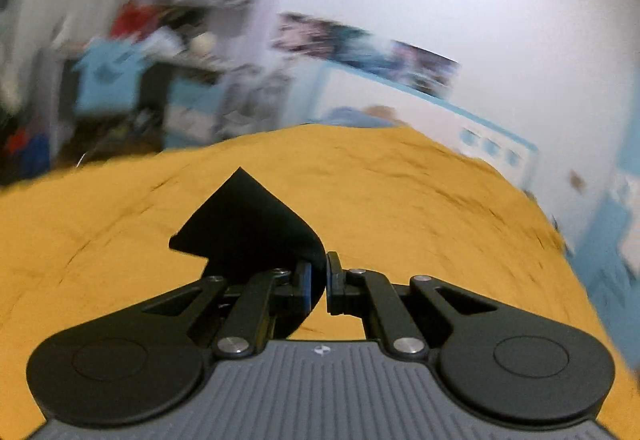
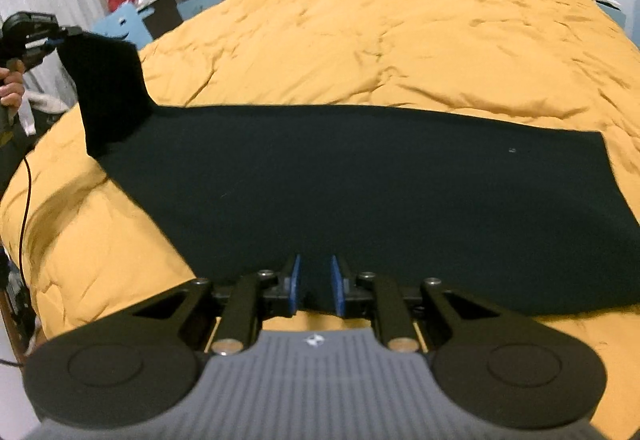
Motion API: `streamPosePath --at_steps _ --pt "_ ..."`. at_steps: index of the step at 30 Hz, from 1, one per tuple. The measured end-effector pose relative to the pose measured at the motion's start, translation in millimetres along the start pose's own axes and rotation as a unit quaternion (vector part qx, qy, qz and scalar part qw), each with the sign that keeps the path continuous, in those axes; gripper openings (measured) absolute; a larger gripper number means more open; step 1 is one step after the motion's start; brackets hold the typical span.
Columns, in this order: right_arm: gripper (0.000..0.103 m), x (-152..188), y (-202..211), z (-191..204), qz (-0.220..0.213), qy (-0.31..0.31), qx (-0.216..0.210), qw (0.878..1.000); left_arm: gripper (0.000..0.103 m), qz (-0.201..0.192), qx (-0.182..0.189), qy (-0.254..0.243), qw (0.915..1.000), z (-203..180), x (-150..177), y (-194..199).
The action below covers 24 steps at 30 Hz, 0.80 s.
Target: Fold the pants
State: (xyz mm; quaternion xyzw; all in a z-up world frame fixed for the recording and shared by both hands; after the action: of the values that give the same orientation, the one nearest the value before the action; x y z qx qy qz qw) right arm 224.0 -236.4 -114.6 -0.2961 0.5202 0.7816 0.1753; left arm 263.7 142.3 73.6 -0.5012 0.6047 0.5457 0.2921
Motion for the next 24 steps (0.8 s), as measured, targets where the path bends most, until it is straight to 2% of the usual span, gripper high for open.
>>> streamPosePath --at_steps 2,4,8,10,12,15,17,18,19,22,24 --pt "0.013 3 9 -10 -0.008 -0.015 -0.002 1.0 0.006 -0.007 0.019 -0.059 0.9981 -49 8 7" --pt "0.013 6 18 -20 -0.016 -0.031 -0.002 0.999 0.006 -0.018 0.031 -0.118 0.9924 -94 24 15" --pt "0.013 13 34 -41 -0.03 -0.058 -0.003 0.998 0.006 -0.005 0.072 -0.215 0.9739 -173 75 21" --pt "0.013 16 39 -50 -0.036 -0.071 -0.003 0.997 0.006 0.013 0.091 -0.268 0.9591 -205 115 22" --pt "0.013 21 43 -55 -0.037 -0.08 -0.004 0.996 0.006 0.033 0.104 -0.324 0.9399 -227 158 22" --pt "0.013 29 46 -65 -0.031 -0.095 -0.004 0.995 0.006 0.084 0.124 -0.393 0.9074 -244 224 23" --pt "0.014 36 48 -69 -0.027 -0.103 -0.008 0.994 0.006 0.122 0.132 -0.41 0.894 -242 254 25" --pt "0.014 40 49 -73 -0.027 -0.105 -0.01 0.994 0.007 0.139 0.134 -0.411 0.8907 -239 264 24" --pt "0.014 42 50 -74 -0.026 -0.106 -0.011 0.994 0.007 0.154 0.135 -0.405 0.8911 -234 267 22" --pt "0.014 46 48 -77 -0.024 -0.111 -0.017 0.993 0.012 0.193 0.159 -0.351 0.9026 -221 266 18" --pt "0.014 43 43 -77 -0.025 -0.112 -0.022 0.993 0.02 0.2 0.179 -0.328 0.9057 -218 268 22"
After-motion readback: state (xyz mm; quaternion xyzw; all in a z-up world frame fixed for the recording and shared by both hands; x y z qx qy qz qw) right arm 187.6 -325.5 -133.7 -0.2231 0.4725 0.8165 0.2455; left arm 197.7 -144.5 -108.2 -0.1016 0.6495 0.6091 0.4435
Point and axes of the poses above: each gripper's, at about its wrist camera, not at the fingertips, and y roughly against the way its jaws point, z to its left, x to its underside, the point moved 1 cm from there along -y, roughly the way its jaws point, and after that the axes turned 1 degree about -z, right-handed, at the moved point
